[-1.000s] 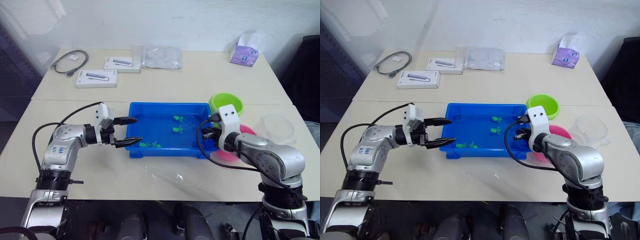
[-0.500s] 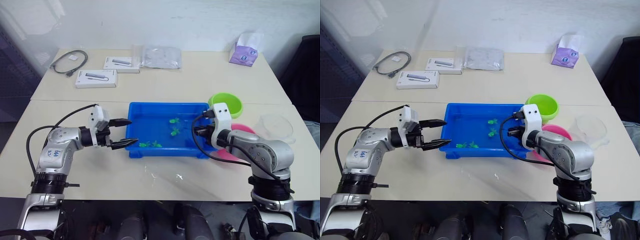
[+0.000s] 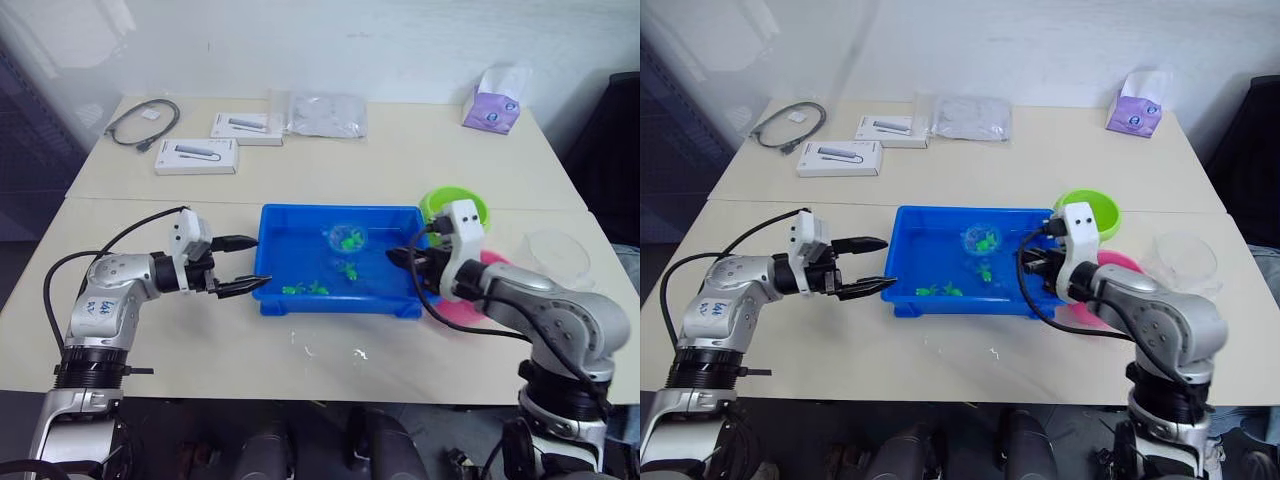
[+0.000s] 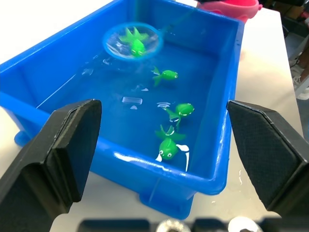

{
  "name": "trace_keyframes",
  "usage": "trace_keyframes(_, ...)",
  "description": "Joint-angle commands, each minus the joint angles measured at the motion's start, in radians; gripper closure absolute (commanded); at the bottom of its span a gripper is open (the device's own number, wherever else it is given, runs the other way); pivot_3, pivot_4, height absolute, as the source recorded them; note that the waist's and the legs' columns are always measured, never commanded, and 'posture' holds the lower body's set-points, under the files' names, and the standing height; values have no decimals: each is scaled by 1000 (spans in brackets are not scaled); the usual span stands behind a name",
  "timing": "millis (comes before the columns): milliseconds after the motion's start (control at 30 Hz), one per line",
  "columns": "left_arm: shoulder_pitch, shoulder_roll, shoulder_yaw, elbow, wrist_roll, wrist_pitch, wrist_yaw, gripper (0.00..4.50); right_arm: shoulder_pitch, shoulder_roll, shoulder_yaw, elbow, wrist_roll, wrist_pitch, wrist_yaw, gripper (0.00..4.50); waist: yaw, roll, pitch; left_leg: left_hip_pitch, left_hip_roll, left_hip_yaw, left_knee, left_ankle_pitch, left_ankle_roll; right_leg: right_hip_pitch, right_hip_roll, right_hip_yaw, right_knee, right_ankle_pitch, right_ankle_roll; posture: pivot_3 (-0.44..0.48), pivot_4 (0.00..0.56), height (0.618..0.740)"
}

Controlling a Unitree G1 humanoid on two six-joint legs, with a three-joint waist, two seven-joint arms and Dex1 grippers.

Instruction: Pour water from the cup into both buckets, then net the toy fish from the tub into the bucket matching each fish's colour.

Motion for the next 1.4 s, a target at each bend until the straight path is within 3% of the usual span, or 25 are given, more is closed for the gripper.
trace_keyframes(33,-39,-4,10,-44,-34,4,-11,52,30,-8,-72,-115,56,-83,27,4500,-1,0,0,0,0,0,0,0,0,0,0,0,0,0,0,0,150,740)
trace_keyframes(567,-193,-84,-73,26,-28,29,-54,52,298,-178,-410,-230,309,-191,1,4500,1,0,0,2,-1,1,0,0,0,1,1,0,1,0,0,0,150,740)
trace_keyframes(767,-269,-125,-59,86,-53,59,-52,52,339,-324,-483,-135,219,-302,16,4500,9,0,0,1,-2,1,1,1,1,1,1,0,1,0,1,0,150,740)
trace_keyframes(867,-289,-137,-60,104,-52,59,-49,52,349,-394,-438,-52,106,-403,51,4500,17,0,0,2,-2,1,1,1,1,2,1,0,0,1,1,0,150,740)
trace_keyframes(1133,-291,-170,-67,106,-34,47,-15,52,265,-443,-204,162,-187,-674,75,4500,20,-1,0,3,-2,3,1,1,1,1,1,0,1,1,2,0,150,740)
trace_keyframes(1267,-288,-179,-69,98,-32,43,1,52,284,-495,-49,222,-391,-871,123,4500,21,-1,0,3,-2,3,1,1,1,1,1,-2,1,1,2,0,150,740)
trace_keyframes(1400,-279,-176,-67,85,-31,39,7,52,297,-513,16,293,-569,-1099,118,4500,24,-1,0,2,-2,3,1,1,1,2,1,-2,0,1,2,0,150,740)
